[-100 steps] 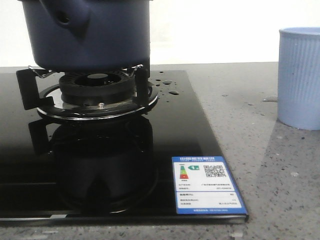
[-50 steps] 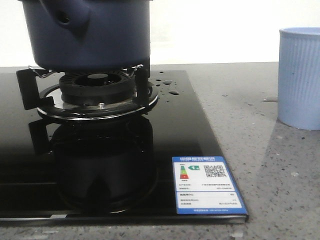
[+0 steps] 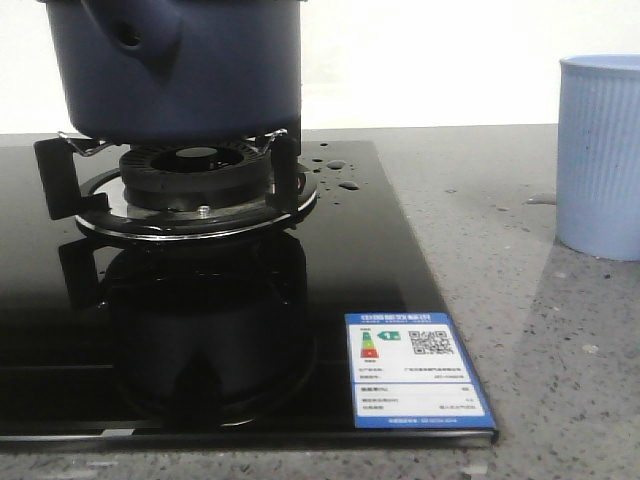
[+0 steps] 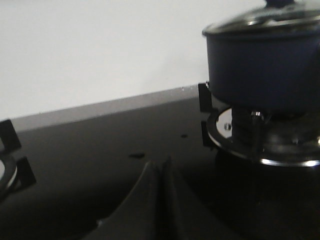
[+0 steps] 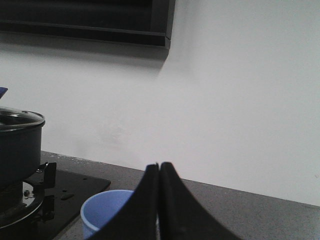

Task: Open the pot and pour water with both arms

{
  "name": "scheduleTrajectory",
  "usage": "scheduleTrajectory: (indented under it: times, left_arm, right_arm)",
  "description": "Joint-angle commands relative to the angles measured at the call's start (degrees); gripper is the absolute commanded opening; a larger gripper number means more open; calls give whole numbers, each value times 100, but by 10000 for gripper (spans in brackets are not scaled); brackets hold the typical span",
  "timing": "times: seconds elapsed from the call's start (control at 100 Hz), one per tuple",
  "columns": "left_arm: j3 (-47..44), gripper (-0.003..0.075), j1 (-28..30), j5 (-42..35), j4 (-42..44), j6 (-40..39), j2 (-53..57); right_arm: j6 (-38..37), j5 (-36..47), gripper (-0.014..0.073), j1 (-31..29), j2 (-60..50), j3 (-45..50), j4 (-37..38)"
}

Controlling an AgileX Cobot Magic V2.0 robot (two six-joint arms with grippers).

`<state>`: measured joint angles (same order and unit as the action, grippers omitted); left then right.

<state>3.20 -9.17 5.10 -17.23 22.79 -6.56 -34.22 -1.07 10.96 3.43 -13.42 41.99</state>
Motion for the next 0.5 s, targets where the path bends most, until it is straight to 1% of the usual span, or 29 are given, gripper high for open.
scheduleTrajectory:
  times: [0.0, 0.05, 0.16, 0.2, 0.29, 0.49]
  left_arm:
    - [-172, -19, 82, -237, 1307, -1765, 182]
    - [-343, -19, 212, -120, 1364, -2067, 321]
    - [-542, -19, 537, 328, 1564, -2070, 591]
    - [-542, -19, 637, 668, 1576, -2070, 691]
    - [-542, -19, 837, 1115, 1576, -2070, 832]
    - [-542, -19, 978, 1123, 1576, -2070, 821]
  right_arm:
    - [7, 318, -67, -33, 58, -147, 0]
    - [7, 318, -67, -33, 58, -147, 0]
    - [7, 318, -67, -33, 58, -147, 0]
    - [7, 318, -67, -33, 58, -147, 0]
    - [7, 318, -67, -33, 58, -147, 0]
    - [7, 318, -67, -33, 58, -147, 0]
